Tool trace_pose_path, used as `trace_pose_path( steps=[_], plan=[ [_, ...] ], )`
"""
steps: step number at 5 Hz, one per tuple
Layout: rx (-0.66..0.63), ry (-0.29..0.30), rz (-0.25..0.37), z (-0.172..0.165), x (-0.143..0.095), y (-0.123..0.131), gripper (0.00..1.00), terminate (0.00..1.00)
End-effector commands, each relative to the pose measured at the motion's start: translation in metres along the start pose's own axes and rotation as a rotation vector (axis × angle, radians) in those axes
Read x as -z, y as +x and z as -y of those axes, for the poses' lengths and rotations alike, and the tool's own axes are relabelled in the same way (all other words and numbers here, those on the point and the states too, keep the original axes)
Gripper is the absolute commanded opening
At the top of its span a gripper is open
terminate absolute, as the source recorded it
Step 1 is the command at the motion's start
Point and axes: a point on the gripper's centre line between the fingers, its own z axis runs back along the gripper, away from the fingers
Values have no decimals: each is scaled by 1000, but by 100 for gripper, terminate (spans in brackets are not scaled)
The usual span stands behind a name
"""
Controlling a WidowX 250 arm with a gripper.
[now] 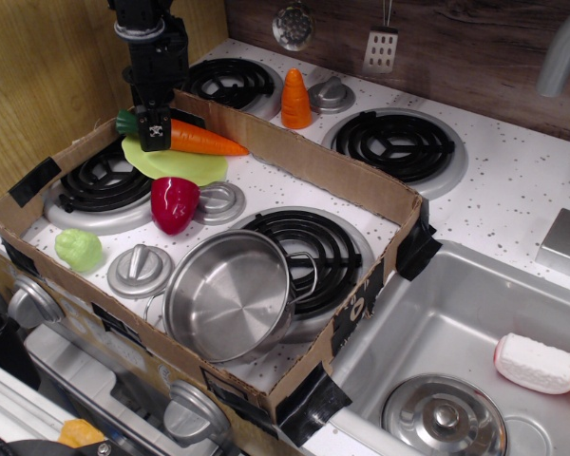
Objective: Take carrot off plate
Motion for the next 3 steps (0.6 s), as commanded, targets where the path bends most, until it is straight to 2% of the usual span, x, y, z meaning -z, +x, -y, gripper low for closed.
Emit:
trace_pose_path(
  steps=[1,2,3],
  plan=[
    [21,34,29,-14,-10,7,100,0],
    [18,35,14,-13,-15,8,0,0],
    [-12,53,0,-8,-22,11,0,0]
  ],
)
